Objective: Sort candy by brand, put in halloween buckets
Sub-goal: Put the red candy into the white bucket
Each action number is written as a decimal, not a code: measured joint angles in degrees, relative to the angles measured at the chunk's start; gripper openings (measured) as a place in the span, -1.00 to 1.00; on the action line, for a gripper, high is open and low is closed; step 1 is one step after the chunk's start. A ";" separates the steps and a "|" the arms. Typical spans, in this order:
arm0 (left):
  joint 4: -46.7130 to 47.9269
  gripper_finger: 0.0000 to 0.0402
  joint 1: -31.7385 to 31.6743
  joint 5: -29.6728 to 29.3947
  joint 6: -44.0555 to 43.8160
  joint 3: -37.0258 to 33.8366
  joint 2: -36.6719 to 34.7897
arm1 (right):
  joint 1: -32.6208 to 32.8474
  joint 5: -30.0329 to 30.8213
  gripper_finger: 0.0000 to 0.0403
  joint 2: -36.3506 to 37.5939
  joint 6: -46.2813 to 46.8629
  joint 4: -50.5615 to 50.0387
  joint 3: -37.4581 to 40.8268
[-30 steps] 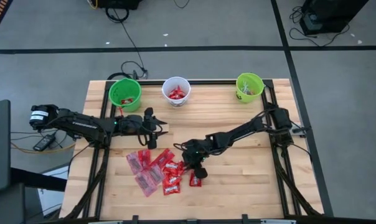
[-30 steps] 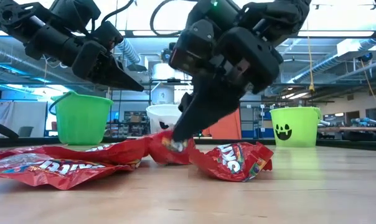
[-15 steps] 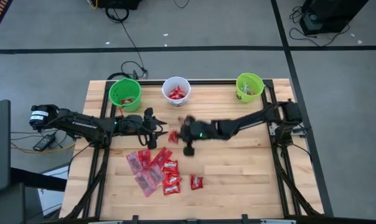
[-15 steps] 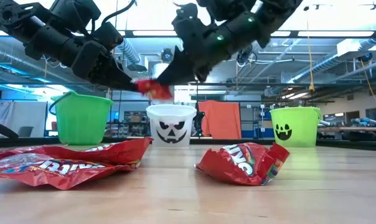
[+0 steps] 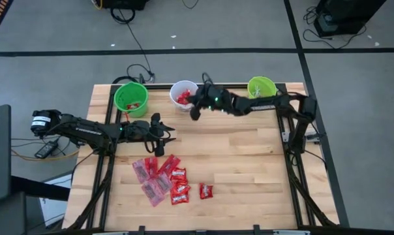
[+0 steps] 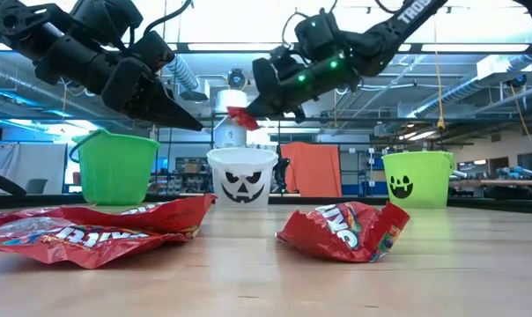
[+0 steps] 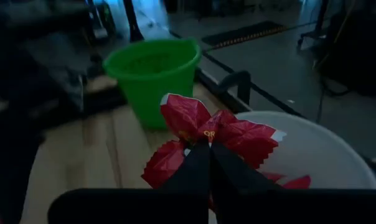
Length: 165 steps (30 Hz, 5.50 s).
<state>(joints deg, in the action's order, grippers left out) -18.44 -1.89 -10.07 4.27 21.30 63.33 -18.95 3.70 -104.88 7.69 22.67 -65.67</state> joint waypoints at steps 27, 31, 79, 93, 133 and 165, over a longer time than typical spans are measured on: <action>0.13 0.01 0.02 0.00 1.21 0.00 0.00 | -6.41 -32.83 0.10 0.04 9.76 0.36 0.00; 0.08 0.01 0.00 0.00 1.38 0.00 0.00 | -2.58 -33.79 0.07 0.04 6.55 -8.13 0.00; -3.42 0.01 0.00 0.00 2.84 -0.09 0.04 | 37.14 -16.55 -0.59 -7.28 -23.45 -26.73 2.73; -2.43 0.00 0.01 0.01 1.07 -0.07 0.03 | 24.65 -14.59 -0.93 -2.23 -15.79 -17.35 2.84; 0.35 0.01 -3.68 -4.26 -1.62 0.02 0.04 | -7.56 -5.42 -0.33 -3.66 6.20 -5.56 -5.79; -23.88 0.00 17.70 18.88 2.07 0.00 28.67 | 4.01 -0.66 0.20 4.07 -1.21 -27.81 -5.70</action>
<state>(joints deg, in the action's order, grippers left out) -42.31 15.81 8.82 6.34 21.30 92.00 -14.94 3.04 -100.82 6.48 -5.14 -71.37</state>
